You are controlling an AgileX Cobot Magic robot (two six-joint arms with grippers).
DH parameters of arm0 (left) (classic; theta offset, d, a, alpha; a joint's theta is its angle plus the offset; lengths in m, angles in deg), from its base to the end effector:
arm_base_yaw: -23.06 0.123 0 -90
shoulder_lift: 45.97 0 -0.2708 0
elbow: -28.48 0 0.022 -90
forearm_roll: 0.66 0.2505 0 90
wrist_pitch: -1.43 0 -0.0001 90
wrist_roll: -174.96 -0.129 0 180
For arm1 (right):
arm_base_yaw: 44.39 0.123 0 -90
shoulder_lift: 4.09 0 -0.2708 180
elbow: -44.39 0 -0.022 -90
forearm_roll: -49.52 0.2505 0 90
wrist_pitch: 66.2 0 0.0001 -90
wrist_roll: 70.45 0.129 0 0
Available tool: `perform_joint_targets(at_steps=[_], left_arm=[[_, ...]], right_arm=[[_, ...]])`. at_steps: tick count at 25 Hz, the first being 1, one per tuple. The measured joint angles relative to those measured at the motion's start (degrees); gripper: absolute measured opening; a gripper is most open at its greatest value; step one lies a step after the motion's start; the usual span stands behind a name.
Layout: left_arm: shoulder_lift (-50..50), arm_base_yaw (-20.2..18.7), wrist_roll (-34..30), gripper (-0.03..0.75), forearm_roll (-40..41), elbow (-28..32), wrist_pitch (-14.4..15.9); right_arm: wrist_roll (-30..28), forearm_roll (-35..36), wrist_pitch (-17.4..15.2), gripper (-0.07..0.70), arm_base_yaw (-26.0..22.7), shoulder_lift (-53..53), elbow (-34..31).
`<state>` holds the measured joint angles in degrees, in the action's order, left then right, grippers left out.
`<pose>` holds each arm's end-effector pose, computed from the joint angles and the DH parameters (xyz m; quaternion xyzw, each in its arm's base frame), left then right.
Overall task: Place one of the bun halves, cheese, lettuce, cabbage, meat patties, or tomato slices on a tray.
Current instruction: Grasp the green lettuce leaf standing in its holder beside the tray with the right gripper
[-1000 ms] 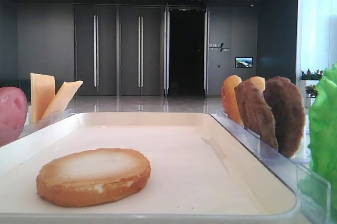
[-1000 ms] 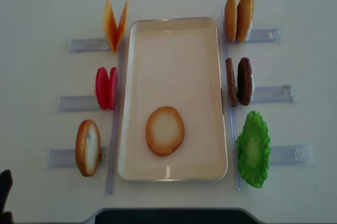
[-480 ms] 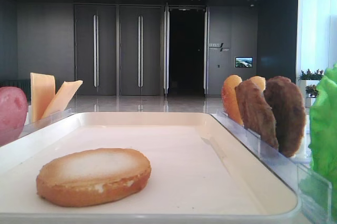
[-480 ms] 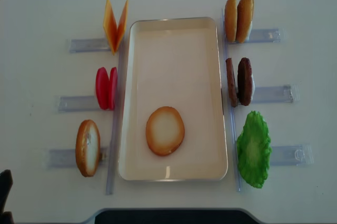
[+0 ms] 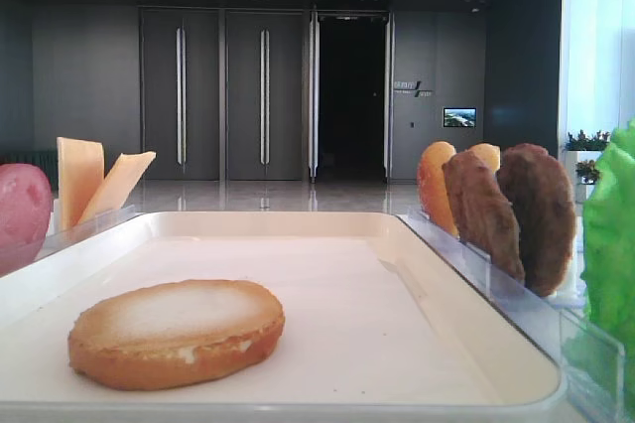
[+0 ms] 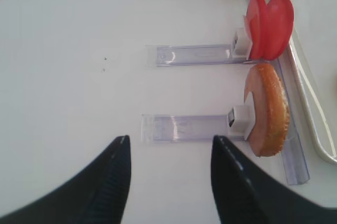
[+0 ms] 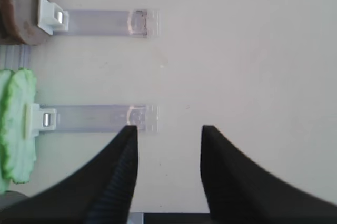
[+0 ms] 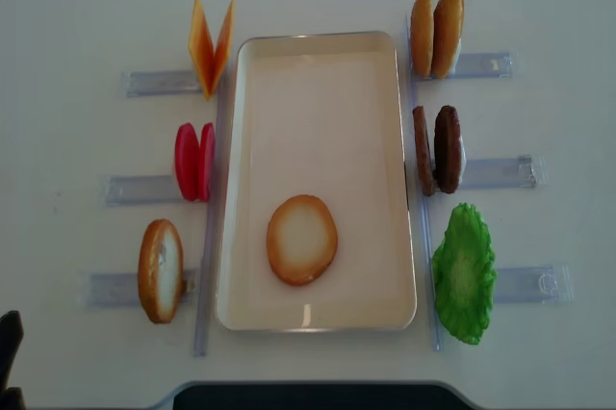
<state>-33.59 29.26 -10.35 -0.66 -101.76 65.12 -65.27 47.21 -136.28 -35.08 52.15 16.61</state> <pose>0.0509 0.0055 0.2420 -0.0069 0.8903 0.0457 0.4530 0.1514 0.0199 0.2801 -0.0376 0.9736 0.0084 0.2248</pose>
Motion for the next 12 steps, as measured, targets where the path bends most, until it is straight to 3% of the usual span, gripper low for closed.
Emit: perform_joint_targets(at_steps=[7,12], left_arm=[[0.00,0.00,0.00,0.316,0.00,0.00,0.00],[0.00,0.00,0.00,0.295,0.00,0.00,0.00]], right_arm=[[-0.87,0.60,0.00,0.308,0.00,6.67,0.00],[-3.09,2.81,0.00,0.384,0.00,6.72,0.00]])
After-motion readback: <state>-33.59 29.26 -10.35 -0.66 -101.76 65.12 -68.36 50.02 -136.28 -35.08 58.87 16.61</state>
